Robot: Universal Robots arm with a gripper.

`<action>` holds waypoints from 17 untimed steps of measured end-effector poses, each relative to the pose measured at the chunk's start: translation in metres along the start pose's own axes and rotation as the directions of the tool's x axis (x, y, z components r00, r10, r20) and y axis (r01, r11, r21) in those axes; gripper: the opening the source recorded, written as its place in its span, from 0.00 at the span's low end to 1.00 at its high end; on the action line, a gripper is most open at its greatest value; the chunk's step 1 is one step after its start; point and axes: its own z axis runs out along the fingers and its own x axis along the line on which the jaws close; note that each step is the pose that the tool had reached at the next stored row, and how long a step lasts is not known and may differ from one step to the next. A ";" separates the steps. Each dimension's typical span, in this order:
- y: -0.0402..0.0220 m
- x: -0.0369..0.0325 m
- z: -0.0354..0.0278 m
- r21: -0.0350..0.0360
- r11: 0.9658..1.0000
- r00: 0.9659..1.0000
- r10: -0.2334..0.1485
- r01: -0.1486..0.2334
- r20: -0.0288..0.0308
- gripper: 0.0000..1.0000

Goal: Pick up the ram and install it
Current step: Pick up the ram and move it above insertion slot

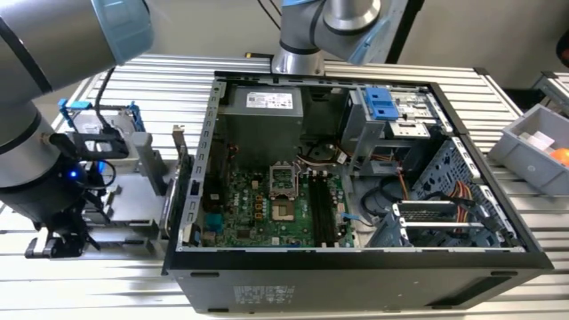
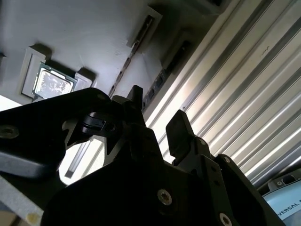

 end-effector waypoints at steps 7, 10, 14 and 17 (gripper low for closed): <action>0.0001 0.0029 0.0072 0.000 1.000 1.000 0.001 -0.001 -0.001 1.00; 0.0001 0.0030 0.0108 0.000 1.000 1.000 0.001 -0.001 -0.001 1.00; 0.0003 0.0025 0.0181 0.000 1.000 1.000 0.001 -0.001 -0.001 1.00; 0.0005 0.0020 0.0229 -0.001 1.000 1.000 0.001 -0.001 -0.001 1.00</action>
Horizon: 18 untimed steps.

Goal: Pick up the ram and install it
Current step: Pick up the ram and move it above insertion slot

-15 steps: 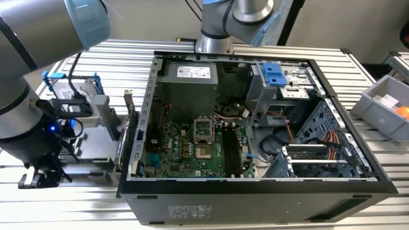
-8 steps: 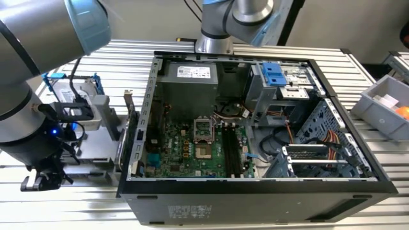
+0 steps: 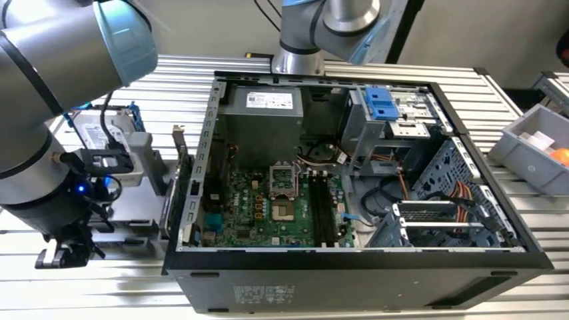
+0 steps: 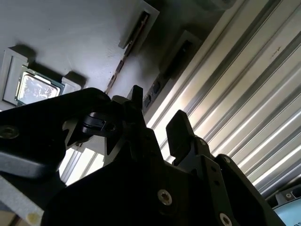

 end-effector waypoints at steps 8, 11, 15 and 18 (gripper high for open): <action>0.0012 -0.0025 0.0074 -0.001 1.000 1.000 0.000 0.000 0.005 1.00; 0.0020 -0.0040 0.0100 -0.001 1.000 1.000 0.000 0.000 0.006 1.00; 0.0023 -0.0047 0.0126 -0.002 1.000 1.000 0.000 0.000 0.009 1.00; 0.0023 -0.0048 0.0128 -0.002 1.000 1.000 0.000 0.000 0.009 1.00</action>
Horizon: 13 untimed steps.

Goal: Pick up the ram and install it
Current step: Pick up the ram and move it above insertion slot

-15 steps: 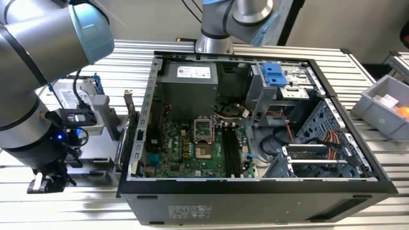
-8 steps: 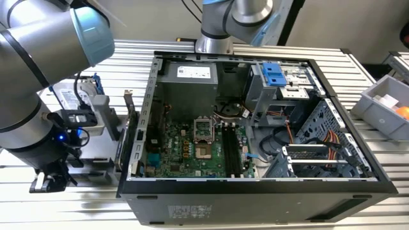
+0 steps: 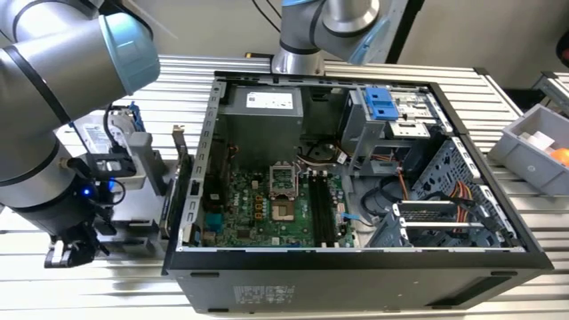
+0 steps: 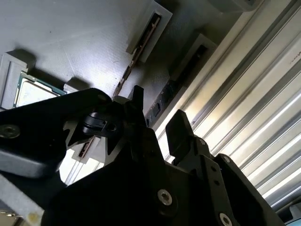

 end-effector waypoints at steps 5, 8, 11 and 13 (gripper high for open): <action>0.0000 0.0000 0.0002 0.000 1.000 1.000 0.000 0.000 0.000 1.00; 0.0000 0.0000 0.0003 0.000 1.000 1.000 0.000 0.000 0.000 1.00; 0.0000 0.0000 0.0003 0.000 1.000 1.000 0.000 0.000 0.000 1.00; 0.0000 0.0000 0.0004 0.000 1.000 1.000 0.000 0.000 0.000 0.00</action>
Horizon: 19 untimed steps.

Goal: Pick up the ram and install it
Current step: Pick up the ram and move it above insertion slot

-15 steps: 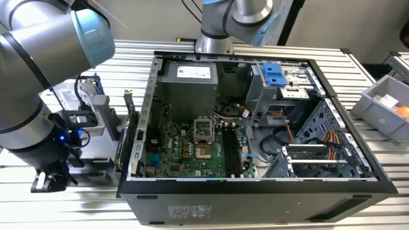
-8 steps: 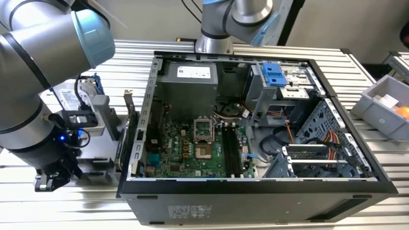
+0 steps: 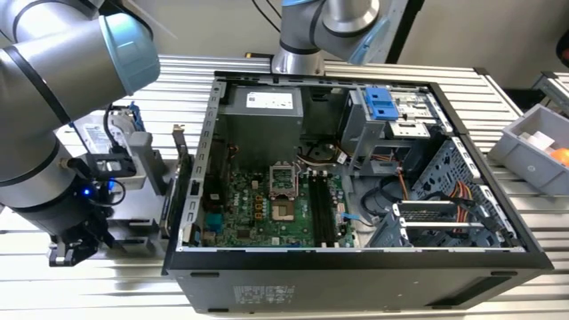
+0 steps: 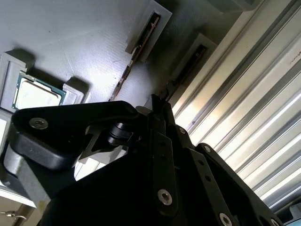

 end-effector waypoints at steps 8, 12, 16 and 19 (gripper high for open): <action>0.0000 0.0000 0.0001 0.000 1.000 1.000 0.000 0.000 0.000 0.00; 0.0000 0.0000 0.0002 0.000 1.000 1.000 0.000 0.000 0.000 0.00; 0.0000 0.0000 0.0003 0.000 1.000 1.000 0.000 0.000 0.000 0.00; 0.0000 0.0000 0.0003 0.000 1.000 1.000 0.000 0.000 0.000 0.00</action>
